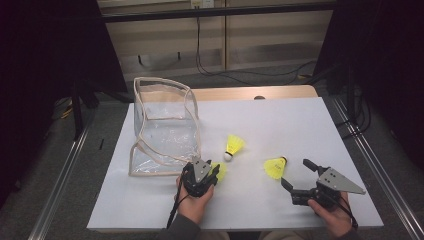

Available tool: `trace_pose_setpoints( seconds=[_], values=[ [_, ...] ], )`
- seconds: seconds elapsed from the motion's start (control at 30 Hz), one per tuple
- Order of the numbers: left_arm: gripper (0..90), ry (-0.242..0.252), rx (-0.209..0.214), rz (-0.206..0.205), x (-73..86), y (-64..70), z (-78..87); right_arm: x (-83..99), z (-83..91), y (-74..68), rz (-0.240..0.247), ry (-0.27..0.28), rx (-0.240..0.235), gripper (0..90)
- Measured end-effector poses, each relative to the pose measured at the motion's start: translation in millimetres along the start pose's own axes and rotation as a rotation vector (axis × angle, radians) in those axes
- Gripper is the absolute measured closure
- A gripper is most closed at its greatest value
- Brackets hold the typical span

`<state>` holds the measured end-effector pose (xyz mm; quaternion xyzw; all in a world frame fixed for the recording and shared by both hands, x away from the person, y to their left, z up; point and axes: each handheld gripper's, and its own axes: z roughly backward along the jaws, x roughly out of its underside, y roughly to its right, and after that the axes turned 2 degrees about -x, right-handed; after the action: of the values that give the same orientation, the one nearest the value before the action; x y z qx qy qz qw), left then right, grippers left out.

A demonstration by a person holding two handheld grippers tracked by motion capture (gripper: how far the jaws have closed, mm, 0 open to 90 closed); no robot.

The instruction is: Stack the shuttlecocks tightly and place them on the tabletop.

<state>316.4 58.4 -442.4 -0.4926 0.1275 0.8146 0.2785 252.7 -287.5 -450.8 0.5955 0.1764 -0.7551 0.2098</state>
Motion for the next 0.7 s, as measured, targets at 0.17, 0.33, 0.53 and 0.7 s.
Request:
trace_pose_setpoints(
  seconds=[0.17, 0.33, 0.53, 0.7],
  values=[
    [79.6, 0.027, 0.019, 0.002, -2.9, 0.2, 3.7, -0.1, 0.0, 0.2, -0.001, 0.001, -0.001, 2.4],
    [87.0, 0.036, 0.050, 0.014, -5.6, 0.4, 5.8, 0.1, 0.1, 0.5, -0.001, 0.003, -0.001, 2.4],
    [90.0, 0.034, 0.080, 0.041, -10.1, 0.2, 8.0, 0.0, 0.2, 0.4, -0.001, 0.004, -0.002, 2.4],
    [90.0, 0.033, 0.100, 0.051, -13.4, 0.8, 9.8, 0.1, 0.0, 0.7, 0.000, 0.003, -0.003, 2.4]
  ],
)
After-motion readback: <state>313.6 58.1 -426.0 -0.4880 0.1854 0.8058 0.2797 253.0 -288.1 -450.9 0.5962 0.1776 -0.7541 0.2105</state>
